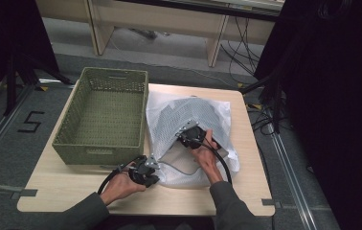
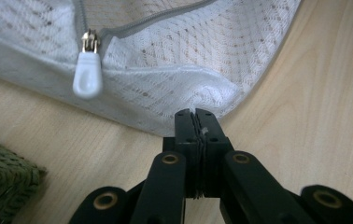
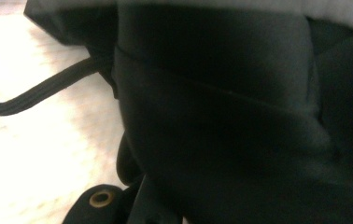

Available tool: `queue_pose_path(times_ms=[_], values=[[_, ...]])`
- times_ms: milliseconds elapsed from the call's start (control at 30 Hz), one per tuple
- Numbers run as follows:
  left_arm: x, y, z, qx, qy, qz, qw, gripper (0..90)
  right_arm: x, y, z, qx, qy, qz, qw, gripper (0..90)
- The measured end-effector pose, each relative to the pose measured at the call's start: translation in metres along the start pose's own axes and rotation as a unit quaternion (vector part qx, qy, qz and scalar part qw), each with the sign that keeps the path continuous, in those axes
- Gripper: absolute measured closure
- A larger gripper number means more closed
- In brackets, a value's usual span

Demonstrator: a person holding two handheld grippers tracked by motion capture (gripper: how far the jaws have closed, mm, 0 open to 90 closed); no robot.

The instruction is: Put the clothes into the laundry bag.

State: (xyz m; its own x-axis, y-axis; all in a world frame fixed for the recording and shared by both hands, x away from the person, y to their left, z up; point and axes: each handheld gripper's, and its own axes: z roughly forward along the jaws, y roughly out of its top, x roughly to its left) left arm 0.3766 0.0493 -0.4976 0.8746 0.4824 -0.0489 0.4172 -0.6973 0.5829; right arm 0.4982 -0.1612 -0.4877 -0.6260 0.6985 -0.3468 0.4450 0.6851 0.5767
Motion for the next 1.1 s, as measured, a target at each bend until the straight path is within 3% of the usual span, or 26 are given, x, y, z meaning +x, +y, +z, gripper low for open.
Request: queue_pose_path(times_ms=[33, 100, 167, 200, 233, 333, 467, 533, 567, 600, 633, 700, 733, 767, 800, 833, 867, 900, 1000, 1067, 1100], values=[[0.0, 0.0, 0.0, -0.001, -0.001, -0.011, 0.9999, 88.1, 0.001, -0.001, -0.001, -0.003, -0.002, 0.003, 1.0, 85.3], [0.002, -0.001, -0.001, 0.001, -0.005, -0.009, 0.9999, 87.9, 0.002, -0.003, -0.006, 0.0, 0.023, 0.006, 0.9997, 78.3], [-0.002, -0.001, 0.002, -0.023, -0.008, -0.04, 0.9989, 86.5, 0.005, -0.007, -0.017, -0.004, 0.039, 0.01, 0.9992, 71.4], [0.002, -0.001, 0.0, -0.002, -0.01, -0.014, 0.9999, 85.0, 0.004, -0.009, -0.023, -0.004, 0.056, 0.007, 0.9984, 67.6], [0.002, 0.0, -0.001, -0.001, -0.011, -0.015, 0.9998, 83.0, 0.005, -0.012, -0.028, -0.006, 0.077, 0.008, 0.997, 64.5], [0.001, 0.001, -0.003, -0.003, -0.012, -0.012, 0.9999, 76.4, 0.005, -0.024, -0.049, -0.007, 0.097, 0.016, 0.9952, 57.3], [-0.007, 0.01, -0.013, -0.028, 0.0, 0.015, 0.9995, 69.2, -0.004, -0.04, -0.072, -0.023, 0.104, 0.042, 0.9935, 53.4], [-0.012, 0.015, -0.013, -0.041, -0.007, 0.02, 0.999, 66.6, -0.009, -0.047, -0.081, -0.035, 0.103, 0.074, 0.9913, 51.6], [-0.013, 0.017, -0.01, -0.045, -0.011, 0.022, 0.9987, 65.3, -0.008, -0.049, -0.08, -0.052, 0.102, 0.095, 0.9889, 51.0], [-0.013, 0.017, -0.01, -0.045, -0.011, 0.022, 0.9987, 63.1, -0.008, -0.049, -0.08, -0.052, 0.102, 0.095, 0.9889, 51.0], [-0.015, 0.019, -0.007, -0.045, -0.014, 0.022, 0.9987, 61.9, -0.006, -0.05, -0.08, -0.045, 0.116, 0.106, 0.9866, 48.4], [-0.021, 0.021, 0.003, -0.036, -0.026, 0.024, 0.9987, 60.8, -0.003, -0.049, -0.078, -0.039, 0.128, 0.107, 0.9852, 47.9], [-0.025, 0.024, 0.013, -0.039, -0.028, 0.036, 0.9982, 58.3, 0.006, -0.046, -0.073, -0.031, 0.143, 0.107, 0.9834, 46.8], [-0.028, 0.024, 0.018, -0.045, -0.036, 0.022, 0.9981, 57.8, 0.012, -0.043, -0.069, -0.024, 0.141, 0.104, 0.9843, 46.0], [-0.028, 0.024, 0.018, -0.045, -0.036, 0.022, 0.9981, 57.1, 0.016, -0.042, -0.064, -0.022, 0.145, 0.09, 0.9851, 45.6], [-0.027, 0.024, 0.024, -0.032, -0.031, 0.037, 0.9983, 58.3, 0.021, -0.039, -0.059, -0.015, 0.144, 0.097, 0.9847, 45.8], [-0.029, 0.024, 0.027, -0.048, -0.035, 0.02, 0.998, 61.1, 0.024, -0.037, -0.052, -0.015, 0.141, 0.079, 0.9868, 47.4], [-0.026, 0.025, 0.026, -0.037, -0.022, 0.043, 0.9982, 66.5, 0.027, -0.035, -0.046, -0.009, 0.13, 0.059, 0.9898, 53.6], [-0.023, 0.025, 0.024, -0.028, -0.008, 0.036, 0.9989, 81.4, 0.029, -0.029, -0.029, 0.012, 0.098, 0.025, 0.9948, 79.3], [-0.021, 0.024, 0.024, -0.031, -0.017, 0.031, 0.9989, 86.7, 0.023, -0.025, -0.02, 0.015, 0.076, 0.005, 0.997, 87.1], [-0.021, 0.023, 0.024, -0.029, -0.022, 0.024, 0.999, 87.7, 0.022, -0.023, -0.016, 0.009, 0.057, 0.009, 0.9983, 88.3]])
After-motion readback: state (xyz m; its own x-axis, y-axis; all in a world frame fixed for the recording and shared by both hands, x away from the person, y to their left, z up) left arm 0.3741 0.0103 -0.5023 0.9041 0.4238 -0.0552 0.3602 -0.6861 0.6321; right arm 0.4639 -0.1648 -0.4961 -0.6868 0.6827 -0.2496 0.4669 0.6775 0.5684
